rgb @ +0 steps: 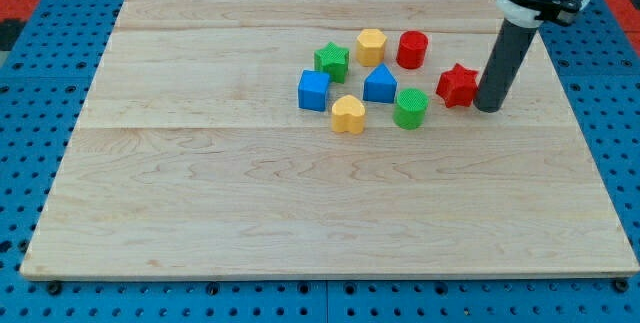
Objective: Move the red star above the green circle
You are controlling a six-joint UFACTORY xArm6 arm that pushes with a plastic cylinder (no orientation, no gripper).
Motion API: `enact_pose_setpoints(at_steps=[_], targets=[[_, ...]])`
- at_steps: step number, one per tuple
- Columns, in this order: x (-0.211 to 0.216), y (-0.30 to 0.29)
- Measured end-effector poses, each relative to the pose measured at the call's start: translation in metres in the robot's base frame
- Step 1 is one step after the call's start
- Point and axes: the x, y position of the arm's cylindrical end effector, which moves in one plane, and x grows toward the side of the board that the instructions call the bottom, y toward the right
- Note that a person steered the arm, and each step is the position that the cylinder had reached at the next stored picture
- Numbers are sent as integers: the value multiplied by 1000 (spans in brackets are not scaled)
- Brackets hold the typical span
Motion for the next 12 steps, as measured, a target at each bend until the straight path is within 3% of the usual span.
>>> enact_pose_setpoints(at_steps=[1,2,5,12], targets=[[-12,2],[-3,44],[-65,44],[-43,-26]])
